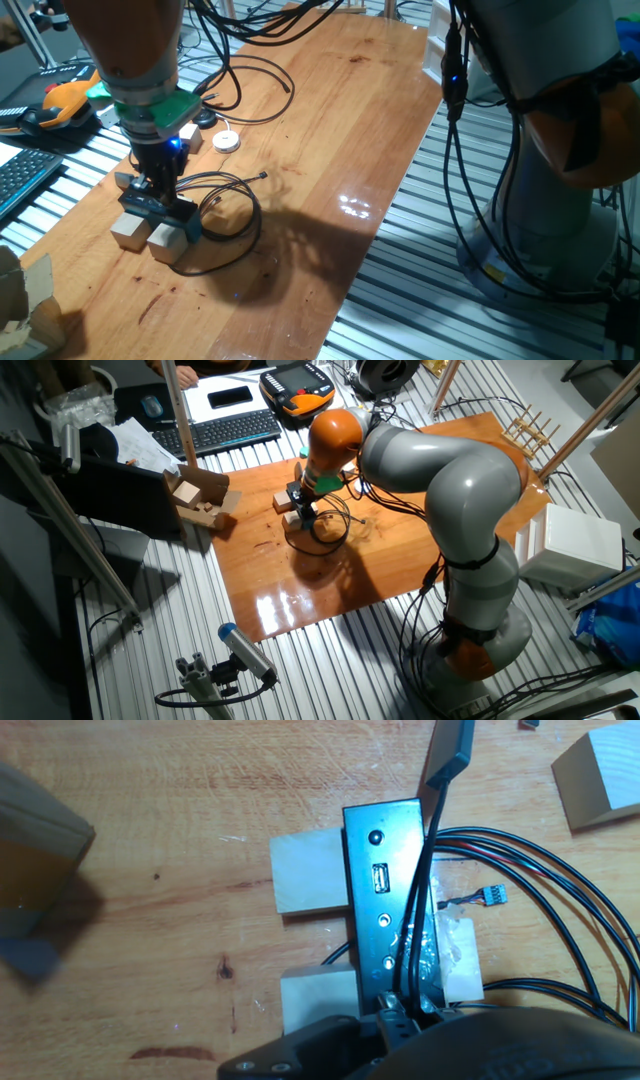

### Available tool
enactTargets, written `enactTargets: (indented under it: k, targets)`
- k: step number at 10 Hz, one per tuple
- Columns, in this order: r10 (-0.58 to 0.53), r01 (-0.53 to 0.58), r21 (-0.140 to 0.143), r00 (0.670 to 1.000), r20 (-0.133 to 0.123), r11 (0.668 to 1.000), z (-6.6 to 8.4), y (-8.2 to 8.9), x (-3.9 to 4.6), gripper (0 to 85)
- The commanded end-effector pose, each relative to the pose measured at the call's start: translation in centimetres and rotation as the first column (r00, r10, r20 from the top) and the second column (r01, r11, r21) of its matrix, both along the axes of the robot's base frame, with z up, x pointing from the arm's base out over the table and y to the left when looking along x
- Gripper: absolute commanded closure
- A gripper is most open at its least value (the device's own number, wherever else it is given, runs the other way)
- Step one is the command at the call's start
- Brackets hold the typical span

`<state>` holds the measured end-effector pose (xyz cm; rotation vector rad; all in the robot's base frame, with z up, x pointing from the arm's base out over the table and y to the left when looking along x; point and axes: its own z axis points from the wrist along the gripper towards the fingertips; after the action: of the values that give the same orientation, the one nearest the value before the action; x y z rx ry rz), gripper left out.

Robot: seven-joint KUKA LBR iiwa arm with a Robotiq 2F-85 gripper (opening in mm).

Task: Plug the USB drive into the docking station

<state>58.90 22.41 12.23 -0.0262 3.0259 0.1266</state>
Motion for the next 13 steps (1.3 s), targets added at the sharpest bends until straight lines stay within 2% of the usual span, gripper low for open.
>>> enactTargets:
  k: [1,13]
  targets:
    - [-0.003,0.003,0.000,1.000,0.001,1.000,0.0,0.0,0.00,85.0]
    - [-0.016,0.016,-0.007,0.999,0.031,1.000,-1.0,0.1,-0.07,85.0]
